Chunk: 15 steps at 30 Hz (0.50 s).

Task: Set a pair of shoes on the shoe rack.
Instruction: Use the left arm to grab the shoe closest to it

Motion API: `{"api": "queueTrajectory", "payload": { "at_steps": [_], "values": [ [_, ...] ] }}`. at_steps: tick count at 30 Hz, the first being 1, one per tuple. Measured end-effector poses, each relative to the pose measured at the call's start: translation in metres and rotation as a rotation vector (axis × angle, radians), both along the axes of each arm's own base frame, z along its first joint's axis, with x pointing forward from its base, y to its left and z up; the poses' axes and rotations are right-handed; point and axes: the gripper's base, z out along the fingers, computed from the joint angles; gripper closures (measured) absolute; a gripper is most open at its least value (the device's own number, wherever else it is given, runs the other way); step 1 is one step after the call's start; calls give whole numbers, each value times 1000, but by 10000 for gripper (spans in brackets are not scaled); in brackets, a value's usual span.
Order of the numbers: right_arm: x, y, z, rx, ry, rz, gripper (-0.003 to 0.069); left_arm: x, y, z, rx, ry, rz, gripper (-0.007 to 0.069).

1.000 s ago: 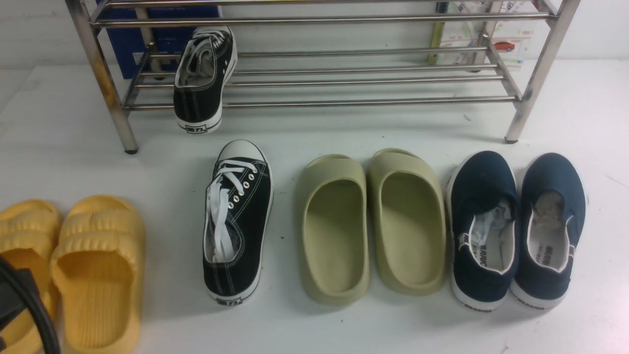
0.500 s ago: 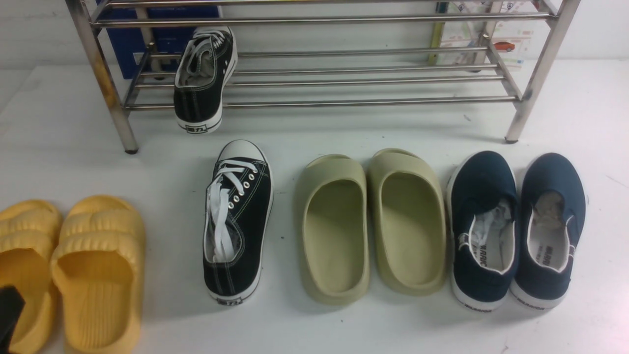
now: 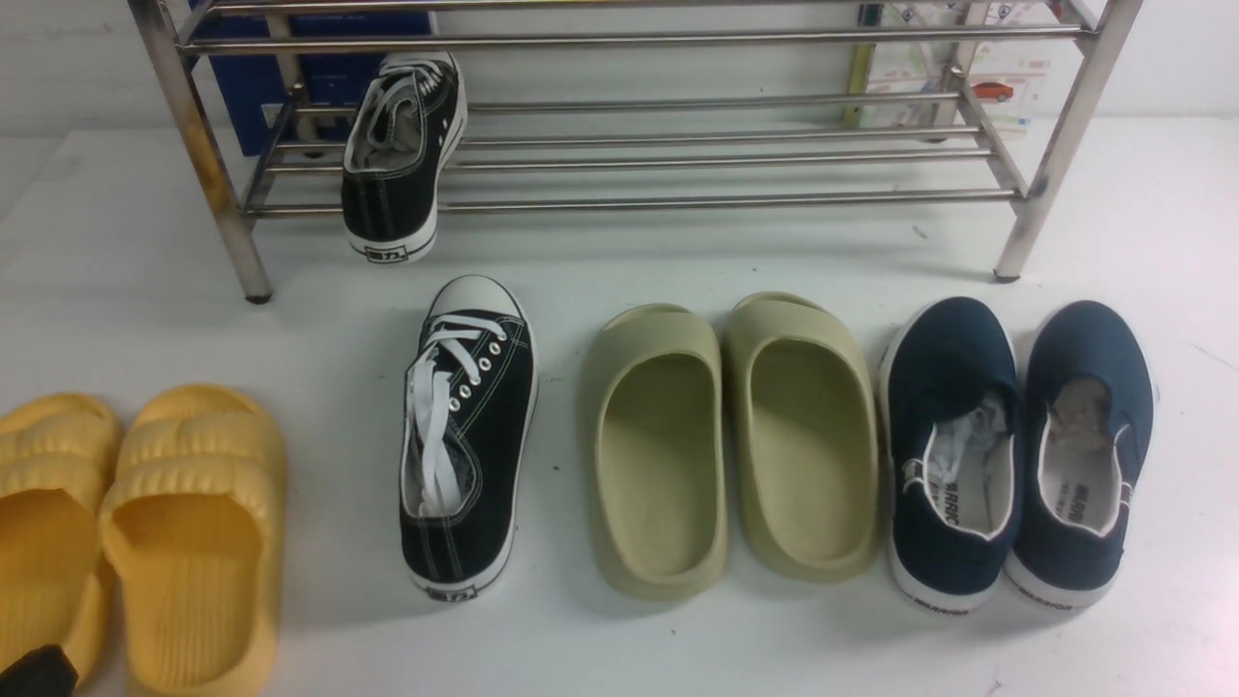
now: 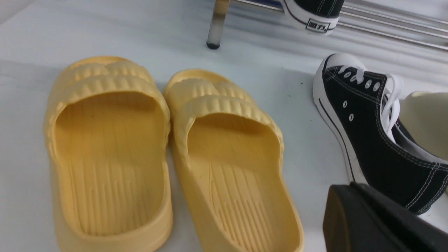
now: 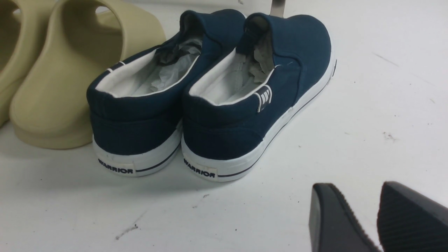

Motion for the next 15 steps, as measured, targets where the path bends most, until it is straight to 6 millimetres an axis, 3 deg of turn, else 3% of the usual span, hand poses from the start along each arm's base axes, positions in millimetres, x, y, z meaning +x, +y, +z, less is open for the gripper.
{"api": "queueTrajectory", "payload": {
  "at_steps": [4,11,15],
  "values": [
    [0,0,0,0,0,0,420,-1,0,2,-1,6,1,638],
    [0,0,0,0,0,0,420,-7,-3,56,-15,-24,-34,637],
    [0,0,0,0,0,0,420,-4,-9,63,-60,-7,-86,634]
  ]
}}
